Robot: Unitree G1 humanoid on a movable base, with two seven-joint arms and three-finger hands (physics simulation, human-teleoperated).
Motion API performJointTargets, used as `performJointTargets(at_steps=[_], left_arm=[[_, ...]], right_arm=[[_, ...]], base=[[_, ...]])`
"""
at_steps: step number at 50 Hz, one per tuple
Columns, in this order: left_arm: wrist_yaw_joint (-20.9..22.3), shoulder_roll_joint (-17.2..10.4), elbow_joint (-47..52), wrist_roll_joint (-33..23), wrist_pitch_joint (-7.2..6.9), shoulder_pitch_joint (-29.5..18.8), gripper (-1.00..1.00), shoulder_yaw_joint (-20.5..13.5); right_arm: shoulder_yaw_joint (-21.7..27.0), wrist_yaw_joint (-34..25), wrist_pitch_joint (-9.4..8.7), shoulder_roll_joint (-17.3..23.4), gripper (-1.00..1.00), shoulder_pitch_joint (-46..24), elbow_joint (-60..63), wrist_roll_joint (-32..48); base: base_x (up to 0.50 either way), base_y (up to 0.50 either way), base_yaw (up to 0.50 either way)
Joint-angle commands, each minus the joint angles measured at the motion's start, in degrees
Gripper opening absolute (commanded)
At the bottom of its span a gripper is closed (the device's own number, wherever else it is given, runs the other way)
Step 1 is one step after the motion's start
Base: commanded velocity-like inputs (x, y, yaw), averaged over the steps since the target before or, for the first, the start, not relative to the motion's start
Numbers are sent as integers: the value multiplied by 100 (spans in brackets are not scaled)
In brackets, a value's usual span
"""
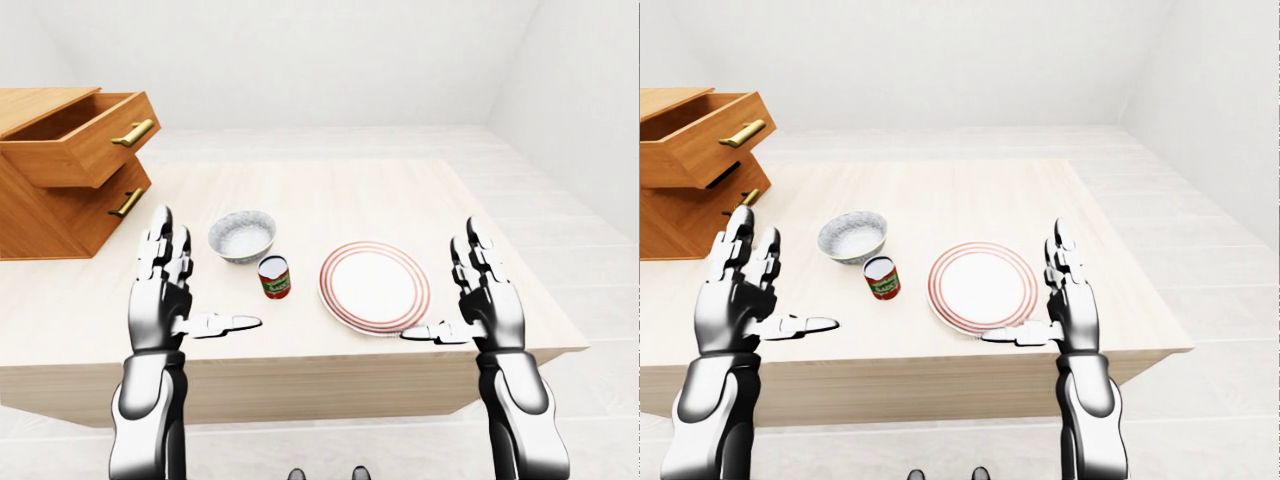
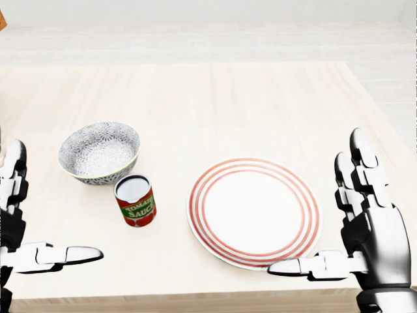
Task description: Put the bowl on the plate.
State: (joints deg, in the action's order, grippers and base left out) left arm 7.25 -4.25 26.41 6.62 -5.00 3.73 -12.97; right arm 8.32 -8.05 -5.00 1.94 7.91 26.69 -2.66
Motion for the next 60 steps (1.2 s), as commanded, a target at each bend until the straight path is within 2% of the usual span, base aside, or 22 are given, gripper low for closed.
performJointTargets(at_steps=[1,10,14,19,30,43,60], left_arm=[[315,-254,1233,410,0,126,100,-922],[532,-342,1292,523,0,-56,100,-1532],[574,-428,1228,664,0,-156,100,-1801],[549,-478,974,634,0,-221,100,-1859],[561,-516,947,718,0,-185,100,-1945],[427,-564,834,707,0,-242,100,-1985],[420,-561,758,598,0,-212,100,-1905]], right_arm=[[431,-147,0,11,100,178,755,-188],[1004,-409,0,-32,100,327,1572,-443],[1066,-508,0,-108,100,392,1748,-371],[1103,-624,0,-193,100,449,1828,-328],[1007,-738,0,-283,100,484,1737,-71],[990,-828,0,-318,100,497,1752,-37],[1016,-853,0,-302,100,426,1675,-62]], base=[[0,-22,0],[0,-20,0],[0,-46,0],[0,-37,0],[3,-1,0],[43,0,0],[25,0,0]])
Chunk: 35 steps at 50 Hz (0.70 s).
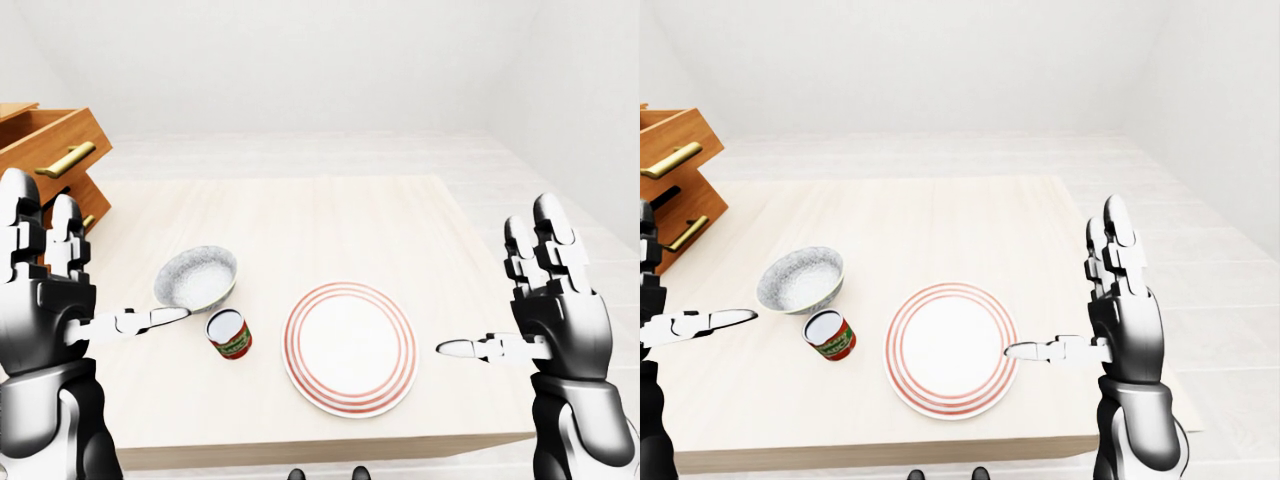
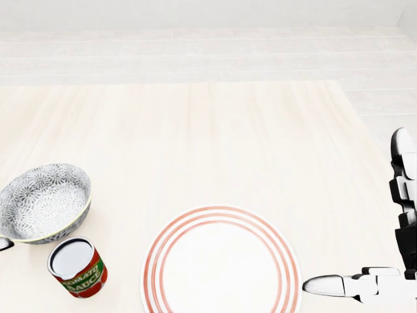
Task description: Put the bowl on the plate.
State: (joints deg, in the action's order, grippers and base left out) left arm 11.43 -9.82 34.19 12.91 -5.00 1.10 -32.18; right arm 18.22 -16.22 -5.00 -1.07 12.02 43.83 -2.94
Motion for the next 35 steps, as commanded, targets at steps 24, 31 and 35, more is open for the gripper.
performJointTargets(at_steps=[24,31,35], left_arm=[[95,2,36,-13,0,70,100,-25],[98,19,-50,-69,0,67,100,26],[104,29,-57,-96,0,85,100,51]], right_arm=[[-19,-25,0,7,100,18,40,14],[-7,-31,0,-9,100,38,-17,0],[-8,-38,0,-14,100,63,-21,4]], base=[[0,0,0],[0,0,0],[0,0,0]])
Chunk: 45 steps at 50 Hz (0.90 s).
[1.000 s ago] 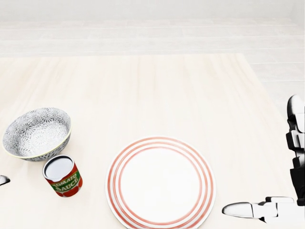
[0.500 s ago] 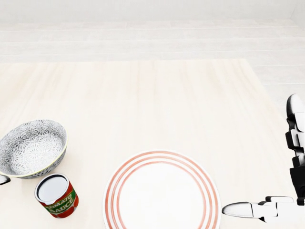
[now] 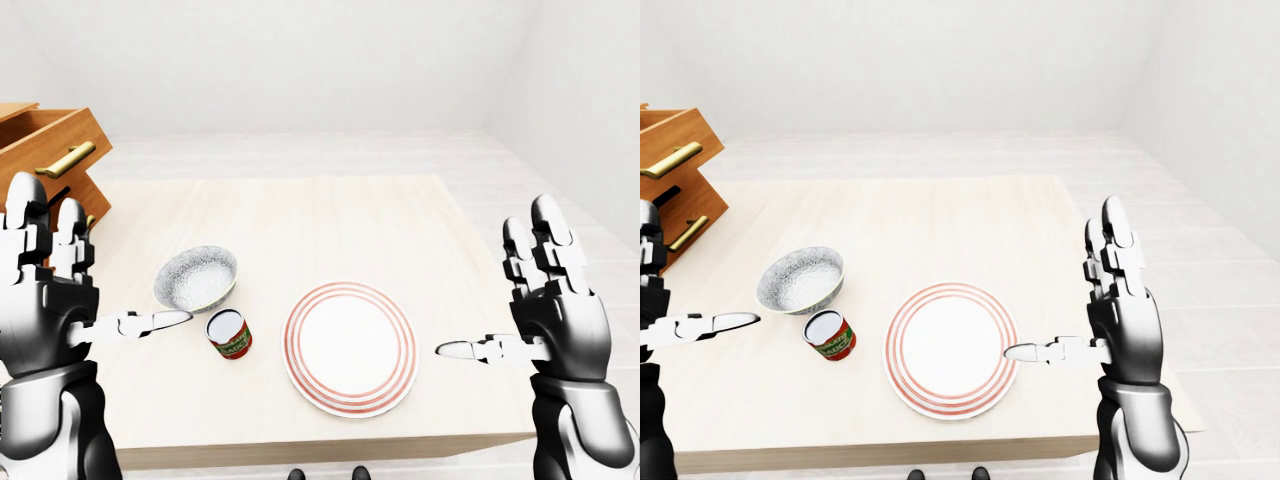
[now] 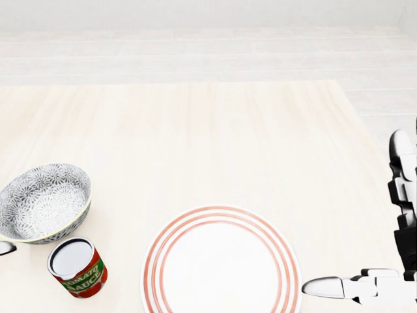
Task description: Put the bowl on the plate.
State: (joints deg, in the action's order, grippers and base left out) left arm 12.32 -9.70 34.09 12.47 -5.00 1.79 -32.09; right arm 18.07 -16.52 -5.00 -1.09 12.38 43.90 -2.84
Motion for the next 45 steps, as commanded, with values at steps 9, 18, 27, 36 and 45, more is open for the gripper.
performJointTargets(at_steps=[9,18,27,36,45], left_arm=[[-135,1,-143,-180,0,-74,100,103],[-346,-422,-1138,-828,0,-691,100,506],[-100,-996,-3001,-2576,0,-1368,100,1513],[205,-1302,-3334,-3255,0,-1856,100,1444],[120,-1621,-3756,-4253,0,-1864,100,1544]], right_arm=[[52,-26,0,-19,100,43,-22,-33],[18,-130,0,-8,100,54,-89,-87],[-49,-111,0,-4,100,-6,-364,-8],[-44,-63,0,66,100,-54,-521,-21],[-63,-35,0,83,100,-63,-587,-22]], base=[[0,0,0],[0,0,0],[0,0,0],[0,0,0],[0,0,0]])
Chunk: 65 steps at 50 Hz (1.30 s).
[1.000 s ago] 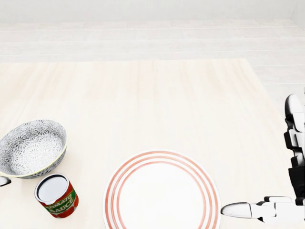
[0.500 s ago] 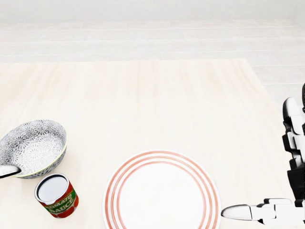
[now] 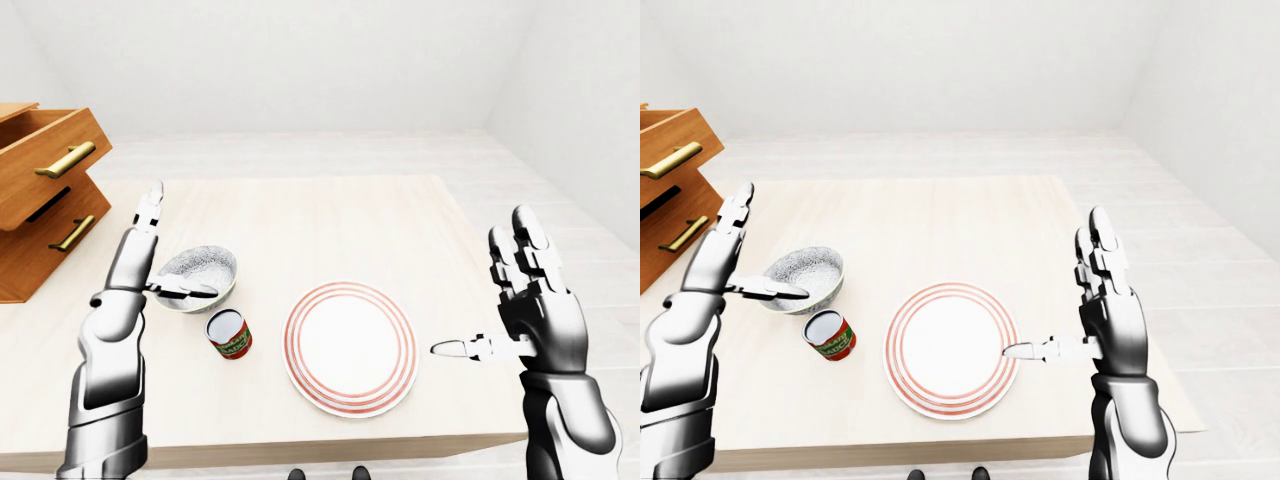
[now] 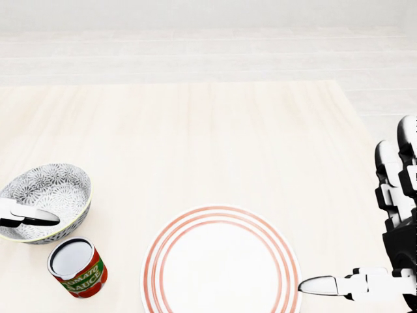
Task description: Put the bowl on the plate.
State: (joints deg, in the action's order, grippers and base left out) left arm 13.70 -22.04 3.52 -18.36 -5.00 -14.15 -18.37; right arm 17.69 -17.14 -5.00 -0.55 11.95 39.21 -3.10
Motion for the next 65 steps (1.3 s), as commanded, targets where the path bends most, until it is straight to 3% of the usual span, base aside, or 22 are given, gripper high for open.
performJointTargets(at_steps=[1,3,10,14,22,25,31,43,45,47,57,62,65], left_arm=[[27,-403,-733,-1232,0,-267,100,161],[231,-556,-573,-1554,0,-74,100,151],[609,-449,-86,-2102,0,192,100,12],[635,-415,9,-2449,85,268,100,59],[402,-255,-154,-3466,597,393,100,247],[415,-248,-246,-3723,641,294,100,301],[290,-193,-677,-4078,680,-11,100,416],[-451,-284,-2417,-4664,568,-923,100,855],[-446,-297,-2548,-4668,603,-941,100,909],[-510,-302,-2681,-4743,545,-1001,100,952],[-697,-306,-2850,-4990,505,-942,100,1091],[-786,-280,-2673,-5097,580,-703,100,1114],[-1065,-280,-2936,-5206,612,-750,100,1116]], right_arm=[[-38,33,0,31,100,-26,-142,18],[-33,54,0,33,100,-19,-91,19],[-63,63,0,15,100,34,27,68],[-79,60,0,3,100,60,48,85],[-57,61,0,9,100,25,3,87],[-32,58,0,22,100,11,-39,81],[19,40,0,33,100,10,-68,58],[87,20,0,50,100,3,-316,86],[92,18,0,46,100,1,-320,75],[76,23,0,43,100,-3,-344,86],[41,44,0,48,100,-8,-443,105],[56,40,0,53,100,2,-443,84],[102,32,0,74,100,-14,-447,52]], base=[[0,0,0],[0,0,0],[0,0,0],[0,0,0],[0,0,0],[0,0,0],[0,0,0],[0,0,0],[0,0,0],[0,0,0],[0,0,0],[0,0,0],[0,0,0]])
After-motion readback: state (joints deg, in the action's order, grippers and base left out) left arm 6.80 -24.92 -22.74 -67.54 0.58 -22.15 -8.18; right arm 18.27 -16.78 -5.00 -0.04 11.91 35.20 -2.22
